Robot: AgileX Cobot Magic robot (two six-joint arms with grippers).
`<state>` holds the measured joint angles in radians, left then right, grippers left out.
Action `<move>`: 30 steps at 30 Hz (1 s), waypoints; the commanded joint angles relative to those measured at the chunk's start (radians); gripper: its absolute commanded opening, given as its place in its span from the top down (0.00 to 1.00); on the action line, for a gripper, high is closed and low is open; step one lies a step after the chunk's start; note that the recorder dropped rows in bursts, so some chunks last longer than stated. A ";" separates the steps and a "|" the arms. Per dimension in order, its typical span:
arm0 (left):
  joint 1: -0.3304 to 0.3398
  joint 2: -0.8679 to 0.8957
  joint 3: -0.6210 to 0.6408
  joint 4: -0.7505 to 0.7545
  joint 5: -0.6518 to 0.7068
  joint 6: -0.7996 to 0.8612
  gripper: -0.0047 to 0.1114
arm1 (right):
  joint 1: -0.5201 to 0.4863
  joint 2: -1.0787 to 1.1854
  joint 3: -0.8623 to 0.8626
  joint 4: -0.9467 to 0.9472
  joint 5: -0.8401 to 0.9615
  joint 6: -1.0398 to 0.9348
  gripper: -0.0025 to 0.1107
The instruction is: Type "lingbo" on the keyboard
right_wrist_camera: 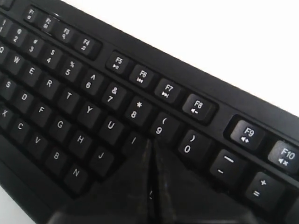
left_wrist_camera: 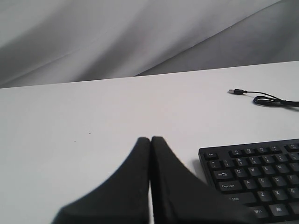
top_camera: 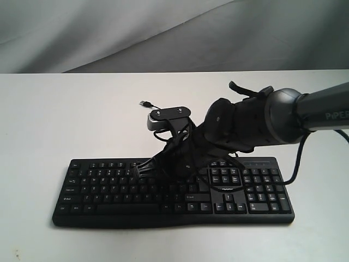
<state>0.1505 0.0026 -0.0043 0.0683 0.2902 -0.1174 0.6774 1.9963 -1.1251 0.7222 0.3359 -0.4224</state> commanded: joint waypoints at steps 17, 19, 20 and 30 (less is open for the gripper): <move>0.002 -0.003 0.004 -0.008 -0.005 -0.004 0.96 | 0.001 0.022 0.000 0.003 -0.005 -0.007 0.98; 0.002 -0.003 0.004 -0.008 -0.005 -0.004 0.96 | 0.001 -0.003 0.000 -0.001 -0.005 -0.007 0.98; 0.002 -0.003 0.004 -0.008 -0.005 -0.004 0.96 | 0.001 -0.020 0.000 -0.001 -0.005 -0.009 0.98; 0.002 -0.003 0.004 -0.008 -0.005 -0.004 0.96 | 0.007 -0.235 0.076 -0.036 -0.054 -0.016 0.98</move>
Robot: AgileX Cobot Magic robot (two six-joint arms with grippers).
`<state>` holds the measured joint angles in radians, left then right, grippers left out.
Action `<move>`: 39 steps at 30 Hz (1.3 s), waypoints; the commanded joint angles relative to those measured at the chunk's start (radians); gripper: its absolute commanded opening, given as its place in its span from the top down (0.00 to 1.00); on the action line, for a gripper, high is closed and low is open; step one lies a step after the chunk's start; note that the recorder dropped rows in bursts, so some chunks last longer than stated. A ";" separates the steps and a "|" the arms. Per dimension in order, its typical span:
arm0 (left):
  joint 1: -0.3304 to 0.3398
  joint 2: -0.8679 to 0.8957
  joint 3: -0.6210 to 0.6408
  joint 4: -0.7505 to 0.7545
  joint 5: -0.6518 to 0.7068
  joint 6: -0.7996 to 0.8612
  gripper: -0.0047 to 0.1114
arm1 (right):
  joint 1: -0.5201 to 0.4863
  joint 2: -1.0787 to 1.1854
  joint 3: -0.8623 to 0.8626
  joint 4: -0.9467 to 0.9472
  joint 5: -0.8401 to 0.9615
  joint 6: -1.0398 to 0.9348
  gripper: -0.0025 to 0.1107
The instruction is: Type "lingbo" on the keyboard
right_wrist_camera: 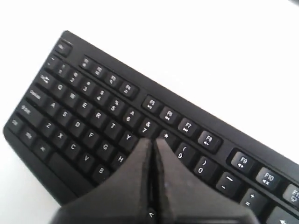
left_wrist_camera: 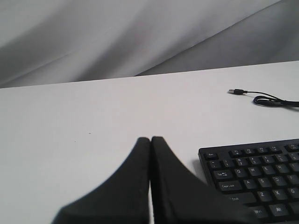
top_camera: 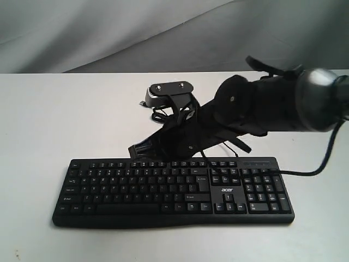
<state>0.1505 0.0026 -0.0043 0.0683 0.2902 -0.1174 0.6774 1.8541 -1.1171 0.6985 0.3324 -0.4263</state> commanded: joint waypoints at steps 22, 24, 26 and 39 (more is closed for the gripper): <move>0.002 -0.003 0.004 -0.008 -0.005 -0.004 0.96 | 0.064 -0.745 0.388 -0.037 -0.349 -0.026 0.98; 0.002 -0.003 0.004 -0.008 -0.005 -0.004 0.96 | 0.064 -0.775 0.388 -0.037 -0.349 -0.037 0.98; 0.002 -0.003 0.004 -0.008 -0.005 -0.004 0.96 | 0.064 -0.801 0.388 -0.037 -0.349 -0.058 0.98; 0.002 -0.003 0.004 -0.008 -0.005 -0.004 0.96 | -0.221 -1.090 0.476 0.010 -0.212 -0.062 0.98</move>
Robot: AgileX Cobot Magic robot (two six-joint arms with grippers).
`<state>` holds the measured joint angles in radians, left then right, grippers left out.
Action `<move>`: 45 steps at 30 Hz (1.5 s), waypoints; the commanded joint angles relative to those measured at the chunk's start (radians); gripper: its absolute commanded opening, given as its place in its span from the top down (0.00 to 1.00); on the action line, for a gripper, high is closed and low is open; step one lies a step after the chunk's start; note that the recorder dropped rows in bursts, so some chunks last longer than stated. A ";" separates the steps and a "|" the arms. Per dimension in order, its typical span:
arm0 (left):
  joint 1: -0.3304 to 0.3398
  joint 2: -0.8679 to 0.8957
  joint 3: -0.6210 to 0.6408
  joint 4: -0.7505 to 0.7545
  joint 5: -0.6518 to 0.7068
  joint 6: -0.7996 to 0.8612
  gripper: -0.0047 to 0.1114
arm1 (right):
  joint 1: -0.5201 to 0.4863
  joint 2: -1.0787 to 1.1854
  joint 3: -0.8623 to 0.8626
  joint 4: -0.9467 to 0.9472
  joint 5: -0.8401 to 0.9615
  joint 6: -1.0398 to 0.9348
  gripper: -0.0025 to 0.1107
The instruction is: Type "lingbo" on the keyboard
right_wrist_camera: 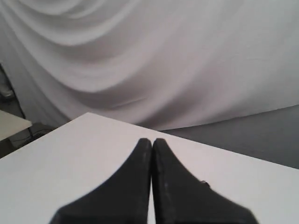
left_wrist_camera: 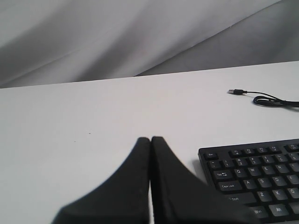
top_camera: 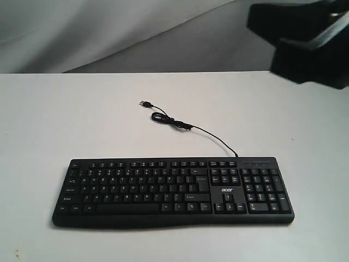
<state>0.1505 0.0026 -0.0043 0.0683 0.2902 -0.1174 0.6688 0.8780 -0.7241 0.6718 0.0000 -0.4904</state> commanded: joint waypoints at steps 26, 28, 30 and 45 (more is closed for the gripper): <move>0.002 -0.003 0.004 -0.008 -0.005 -0.004 0.96 | -0.752 -0.874 0.617 -0.543 0.301 0.448 0.98; 0.002 -0.003 0.004 -0.008 -0.005 -0.004 0.96 | -0.752 -0.874 0.624 -0.576 0.297 0.490 0.98; 0.002 -0.003 0.004 -0.008 -0.005 -0.004 0.96 | -0.748 -0.874 0.637 -0.583 0.286 0.484 0.98; 0.002 -0.003 0.004 -0.008 -0.005 -0.004 0.96 | -0.716 -0.878 0.724 -0.662 0.312 0.467 0.98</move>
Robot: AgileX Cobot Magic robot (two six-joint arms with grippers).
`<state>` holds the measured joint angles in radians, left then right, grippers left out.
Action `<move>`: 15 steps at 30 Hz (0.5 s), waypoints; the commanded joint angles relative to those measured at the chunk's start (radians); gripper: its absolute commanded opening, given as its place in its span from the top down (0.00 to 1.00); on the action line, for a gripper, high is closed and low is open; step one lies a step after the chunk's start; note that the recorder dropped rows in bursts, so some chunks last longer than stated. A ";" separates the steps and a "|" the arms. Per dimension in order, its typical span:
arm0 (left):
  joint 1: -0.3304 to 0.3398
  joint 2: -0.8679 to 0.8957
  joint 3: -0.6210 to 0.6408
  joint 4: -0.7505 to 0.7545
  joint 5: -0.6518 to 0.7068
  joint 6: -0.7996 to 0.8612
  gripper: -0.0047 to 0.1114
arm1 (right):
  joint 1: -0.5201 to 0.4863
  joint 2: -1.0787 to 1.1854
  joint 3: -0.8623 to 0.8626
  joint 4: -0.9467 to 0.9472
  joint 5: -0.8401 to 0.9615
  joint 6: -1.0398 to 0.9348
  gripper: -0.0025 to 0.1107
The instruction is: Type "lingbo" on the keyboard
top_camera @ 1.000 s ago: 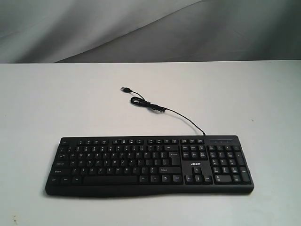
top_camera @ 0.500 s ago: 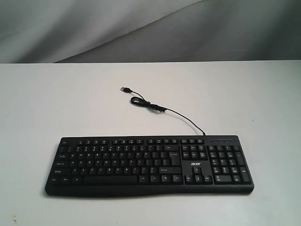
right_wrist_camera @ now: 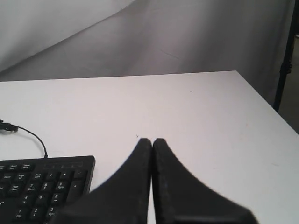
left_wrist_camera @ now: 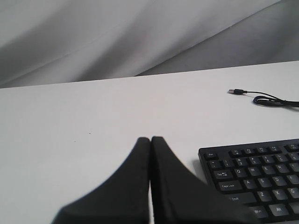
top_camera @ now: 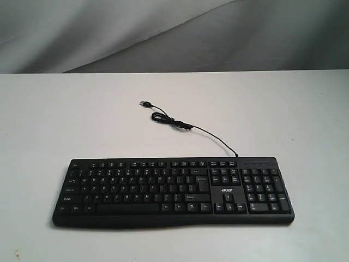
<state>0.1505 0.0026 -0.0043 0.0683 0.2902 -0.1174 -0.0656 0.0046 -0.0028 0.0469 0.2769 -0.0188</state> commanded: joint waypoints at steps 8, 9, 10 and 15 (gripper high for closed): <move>0.002 -0.003 0.004 -0.008 -0.005 -0.004 0.96 | 0.027 -0.005 0.003 -0.040 0.067 -0.007 0.98; 0.002 -0.003 0.004 -0.008 -0.005 -0.004 0.96 | 0.027 -0.005 0.003 -0.040 0.067 -0.007 0.98; 0.002 -0.003 0.004 -0.008 -0.005 -0.004 0.96 | 0.027 -0.005 0.003 -0.040 0.067 -0.007 0.98; 0.002 -0.003 0.004 -0.008 -0.005 -0.004 0.96 | 0.027 -0.005 0.003 -0.040 0.067 -0.007 0.98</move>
<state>0.1505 0.0026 -0.0043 0.0683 0.2902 -0.1174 -0.0417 0.0046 -0.0028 0.0211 0.3425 -0.0188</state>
